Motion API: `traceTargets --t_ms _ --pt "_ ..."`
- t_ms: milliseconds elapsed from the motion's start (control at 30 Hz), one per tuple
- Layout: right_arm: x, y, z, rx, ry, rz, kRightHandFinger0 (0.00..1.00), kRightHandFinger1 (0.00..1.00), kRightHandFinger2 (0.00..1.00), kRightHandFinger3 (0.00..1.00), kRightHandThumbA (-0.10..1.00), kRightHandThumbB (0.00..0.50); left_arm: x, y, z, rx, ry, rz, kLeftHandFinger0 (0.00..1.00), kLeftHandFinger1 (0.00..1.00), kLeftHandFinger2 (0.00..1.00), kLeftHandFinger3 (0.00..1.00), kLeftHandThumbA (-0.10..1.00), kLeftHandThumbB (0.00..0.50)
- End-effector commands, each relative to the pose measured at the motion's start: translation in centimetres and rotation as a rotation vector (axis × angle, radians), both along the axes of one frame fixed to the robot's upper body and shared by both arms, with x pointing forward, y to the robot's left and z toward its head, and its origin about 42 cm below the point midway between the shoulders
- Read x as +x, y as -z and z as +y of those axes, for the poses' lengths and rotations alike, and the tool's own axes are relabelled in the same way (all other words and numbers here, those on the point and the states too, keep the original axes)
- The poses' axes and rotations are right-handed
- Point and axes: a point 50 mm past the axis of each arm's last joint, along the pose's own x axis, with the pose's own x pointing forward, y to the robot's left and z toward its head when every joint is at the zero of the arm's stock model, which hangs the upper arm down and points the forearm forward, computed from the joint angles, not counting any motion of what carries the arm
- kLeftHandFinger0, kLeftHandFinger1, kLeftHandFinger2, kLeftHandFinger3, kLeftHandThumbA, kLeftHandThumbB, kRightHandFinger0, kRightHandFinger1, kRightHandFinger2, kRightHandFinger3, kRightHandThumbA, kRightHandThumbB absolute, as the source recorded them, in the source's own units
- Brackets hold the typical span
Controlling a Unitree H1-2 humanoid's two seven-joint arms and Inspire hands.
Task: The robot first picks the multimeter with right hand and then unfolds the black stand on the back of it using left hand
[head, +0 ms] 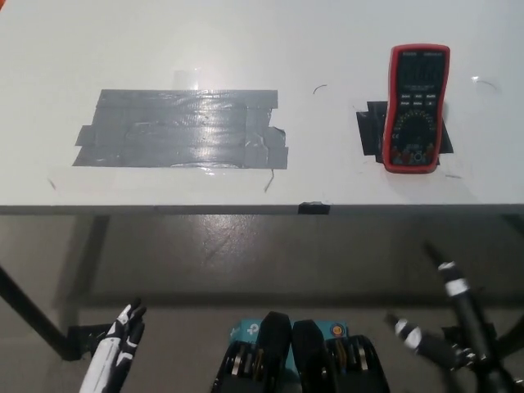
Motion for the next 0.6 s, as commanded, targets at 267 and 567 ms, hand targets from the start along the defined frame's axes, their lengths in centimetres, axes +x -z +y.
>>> traceTargets --t_ms 267,567 --pt "5.5 -14.6 0.2 -0.039 0.341 -0.516 1.00 1.00 1.00 1.00 0.91 0.331 0.6 -1.2 -0.4 0.029 0.024 -0.086 1.00 1.00 1.00 1.00 1.00 0.113" --pt "13.1 -17.1 0.6 -0.017 0.486 -0.455 1.00 1.00 1.00 1.00 0.95 0.370 0.7 -0.9 0.4 0.056 0.034 -0.086 1.00 1.00 1.00 1.00 1.00 0.098"
